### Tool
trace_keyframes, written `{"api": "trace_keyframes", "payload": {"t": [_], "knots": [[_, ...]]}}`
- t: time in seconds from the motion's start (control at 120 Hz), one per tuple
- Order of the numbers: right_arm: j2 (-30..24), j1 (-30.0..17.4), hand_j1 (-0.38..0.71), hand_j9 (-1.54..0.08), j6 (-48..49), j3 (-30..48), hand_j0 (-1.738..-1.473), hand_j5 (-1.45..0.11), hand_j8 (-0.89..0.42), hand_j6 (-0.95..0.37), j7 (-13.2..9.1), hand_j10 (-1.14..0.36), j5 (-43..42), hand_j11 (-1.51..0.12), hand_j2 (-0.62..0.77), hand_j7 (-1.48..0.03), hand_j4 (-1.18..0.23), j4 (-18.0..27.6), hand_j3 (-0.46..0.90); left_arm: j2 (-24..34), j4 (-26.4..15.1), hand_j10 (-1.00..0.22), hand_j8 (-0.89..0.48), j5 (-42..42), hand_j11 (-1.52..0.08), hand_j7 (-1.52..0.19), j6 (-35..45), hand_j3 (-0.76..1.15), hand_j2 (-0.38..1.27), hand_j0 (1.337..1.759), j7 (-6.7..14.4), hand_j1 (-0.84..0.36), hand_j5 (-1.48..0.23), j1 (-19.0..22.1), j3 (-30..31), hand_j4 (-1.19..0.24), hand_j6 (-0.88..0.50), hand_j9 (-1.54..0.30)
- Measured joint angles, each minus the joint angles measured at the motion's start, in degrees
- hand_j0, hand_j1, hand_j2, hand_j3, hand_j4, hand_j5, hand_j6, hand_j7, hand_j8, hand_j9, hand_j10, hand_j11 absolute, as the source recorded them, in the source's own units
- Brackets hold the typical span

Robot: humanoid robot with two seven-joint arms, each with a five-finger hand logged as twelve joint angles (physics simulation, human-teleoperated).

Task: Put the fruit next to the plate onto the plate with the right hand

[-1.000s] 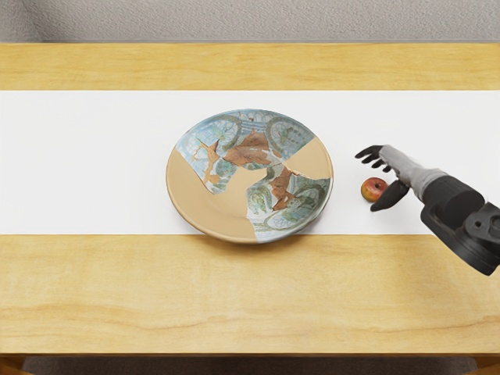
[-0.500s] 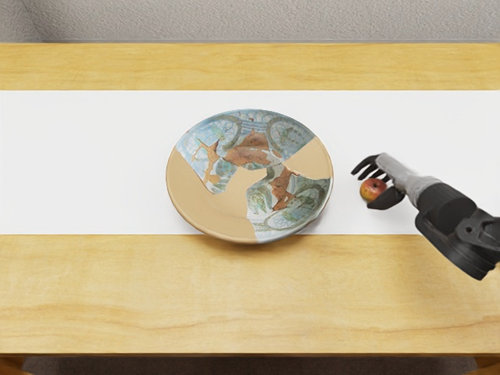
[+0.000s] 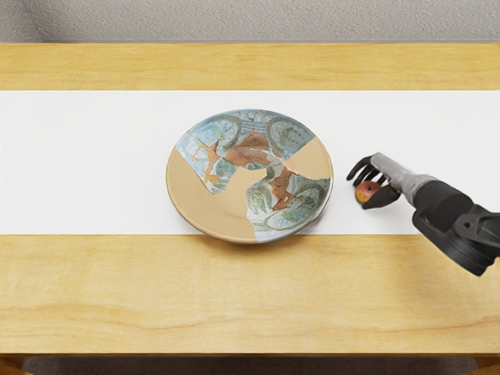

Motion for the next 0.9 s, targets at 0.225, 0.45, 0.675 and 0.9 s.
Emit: {"api": "trace_keyframes", "payload": {"t": [0.225, 0.45, 0.675, 0.9], "knots": [[-0.63, 1.34, 0.26, -0.74, 1.88, 0.94, -1.658, -0.75, -0.44, -0.57, -0.25, -0.51, 0.21, -0.74, 0.13, -0.74, -0.57, 0.12, 0.00, 0.00, 0.00, -0.01, -0.01, 0.00, -0.01, -0.01, 0.00, 0.00, 0.00, 1.658, 0.00, 0.34, -0.01, 0.03, 0.00, -0.01, -0.01, -0.01], [-3.13, 2.62, 0.26, -0.74, 6.87, 4.17, -1.658, -0.75, -0.43, -0.57, -0.42, -0.50, 0.28, -0.75, 0.12, -0.74, -0.57, 1.05, 0.00, 0.00, 0.00, -0.01, -0.01, 0.00, -0.01, -0.01, 0.00, 0.00, 0.00, 1.658, 0.00, 0.34, -0.01, 0.02, 0.00, -0.01, -0.01, -0.01], [-4.92, 3.45, 0.25, -0.74, 12.55, 8.51, -1.658, -0.75, -0.44, -0.57, -0.47, -0.51, 0.41, -0.74, 0.12, -0.74, -0.57, 3.07, 0.00, 0.00, 0.00, -0.01, -0.01, 0.00, -0.01, -0.01, 0.00, 0.00, 0.00, 1.658, 0.00, 0.34, -0.01, 0.00, 0.00, -0.01, -0.01, -0.01], [-5.15, 4.96, 0.26, -0.75, 15.10, 10.83, -1.658, -0.75, -0.45, -0.57, -0.65, -0.51, 1.70, -0.74, 0.13, -0.74, -0.57, 4.23, 0.00, 0.00, 0.00, -0.01, -0.01, 0.00, -0.01, -0.01, 0.00, 0.00, 0.00, 1.658, 0.00, 0.34, -0.01, 0.02, 0.01, -0.01, -0.01, -0.01]]}}
